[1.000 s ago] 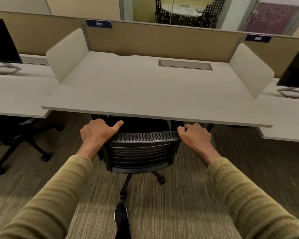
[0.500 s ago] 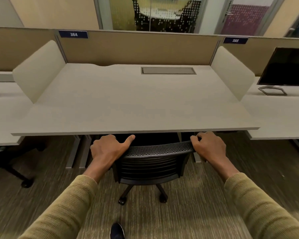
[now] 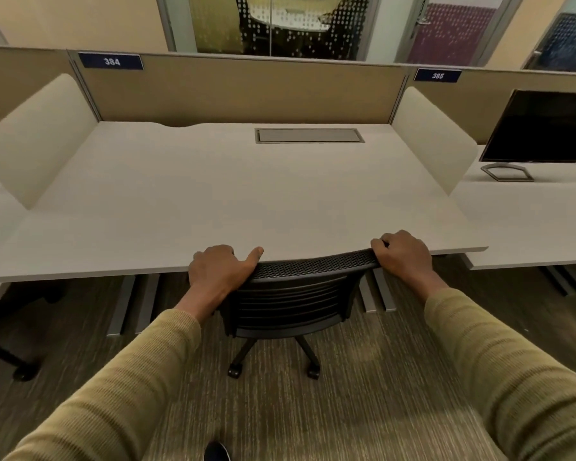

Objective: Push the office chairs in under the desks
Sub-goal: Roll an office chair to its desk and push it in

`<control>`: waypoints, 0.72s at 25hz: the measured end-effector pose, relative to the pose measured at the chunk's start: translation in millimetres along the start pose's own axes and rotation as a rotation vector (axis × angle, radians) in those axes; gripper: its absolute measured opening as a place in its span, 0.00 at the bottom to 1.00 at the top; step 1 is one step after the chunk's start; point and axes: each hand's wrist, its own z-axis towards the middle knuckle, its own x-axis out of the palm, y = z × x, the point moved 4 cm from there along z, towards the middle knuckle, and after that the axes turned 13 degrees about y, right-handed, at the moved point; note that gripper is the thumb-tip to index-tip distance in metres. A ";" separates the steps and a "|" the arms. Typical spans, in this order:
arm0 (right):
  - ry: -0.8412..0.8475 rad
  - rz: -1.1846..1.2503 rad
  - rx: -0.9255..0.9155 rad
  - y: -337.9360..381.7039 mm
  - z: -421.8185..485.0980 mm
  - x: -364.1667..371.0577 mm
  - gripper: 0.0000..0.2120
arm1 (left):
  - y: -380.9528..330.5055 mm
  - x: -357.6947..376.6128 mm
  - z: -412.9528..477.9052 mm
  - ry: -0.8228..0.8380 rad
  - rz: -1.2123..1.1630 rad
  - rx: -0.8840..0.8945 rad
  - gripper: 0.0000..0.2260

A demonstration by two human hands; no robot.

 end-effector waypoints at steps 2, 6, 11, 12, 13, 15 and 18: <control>-0.013 0.005 0.004 2.7 5.8 2.7 0.21 | 0.3 -6.7 14.4 0.012 -0.007 0.016 0.35; -0.079 0.033 0.012 4.2 1.9 14.8 0.22 | 11.2 -3.2 23.9 0.019 -0.012 0.026 0.34; -0.180 0.049 0.071 7.0 -5.0 13.9 0.24 | 10.0 -4.1 21.5 0.012 -0.048 -0.009 0.36; -0.214 0.035 0.099 8.0 -10.5 17.2 0.24 | 10.7 -6.0 18.2 0.010 -0.074 -0.009 0.35; -0.256 0.023 0.116 10.8 -15.6 23.2 0.24 | 13.6 -7.4 16.4 -0.009 -0.104 -0.003 0.35; -0.309 0.028 0.091 23.4 -30.2 37.8 0.24 | 19.4 -8.3 9.8 -0.048 -0.187 0.021 0.32; -0.316 0.031 0.030 59.6 -38.8 59.6 0.21 | 30.7 -10.7 2.8 -0.090 -0.302 0.072 0.28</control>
